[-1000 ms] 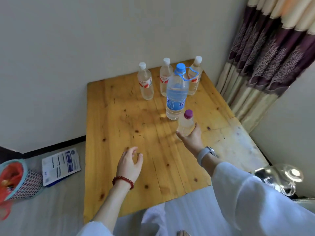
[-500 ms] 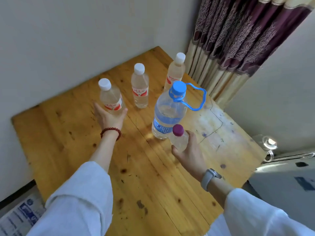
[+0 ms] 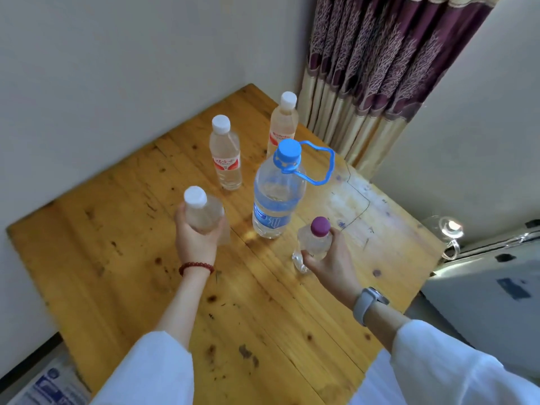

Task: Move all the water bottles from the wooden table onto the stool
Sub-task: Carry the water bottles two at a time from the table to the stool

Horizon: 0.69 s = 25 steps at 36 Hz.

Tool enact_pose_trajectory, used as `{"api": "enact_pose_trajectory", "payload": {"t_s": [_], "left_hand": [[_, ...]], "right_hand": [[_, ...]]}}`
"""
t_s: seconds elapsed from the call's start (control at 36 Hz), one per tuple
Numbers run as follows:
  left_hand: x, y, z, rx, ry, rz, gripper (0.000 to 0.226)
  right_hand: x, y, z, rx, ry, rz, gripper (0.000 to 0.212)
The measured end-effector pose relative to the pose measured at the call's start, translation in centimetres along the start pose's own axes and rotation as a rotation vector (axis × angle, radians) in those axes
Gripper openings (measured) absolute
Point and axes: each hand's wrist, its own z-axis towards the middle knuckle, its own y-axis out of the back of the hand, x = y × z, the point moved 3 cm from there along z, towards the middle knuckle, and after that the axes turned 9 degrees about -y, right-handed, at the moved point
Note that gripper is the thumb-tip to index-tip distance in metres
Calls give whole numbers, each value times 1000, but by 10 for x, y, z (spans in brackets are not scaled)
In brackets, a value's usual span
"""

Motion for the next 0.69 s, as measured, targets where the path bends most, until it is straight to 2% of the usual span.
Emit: {"api": "enact_pose_trajectory", "payload": {"t_s": [0.19, 0.33, 0.44, 0.58, 0.64, 0.69], "left_hand": [[-25, -5, -108, 244, -89, 4, 73], [-74, -35, -182, 422, -211, -20, 66], [-118, -77, -255, 553, -286, -35, 66], [-179, -135, -376, 741, -411, -51, 74], [-205, -155, -430, 835, -460, -67, 72], [-231, -176, -484, 922, -537, -103, 69]], "right_hand": [[-34, 47, -53, -6, 43, 74, 42], [-78, 110, -106, -20, 40, 155, 41], [-133, 178, -160, -148, 40, 200, 44], [-228, 274, -256, -360, -18, 239, 33], [-267, 309, -297, -422, -88, 260, 35], [-306, 344, -334, -494, -156, 287, 46]]}}
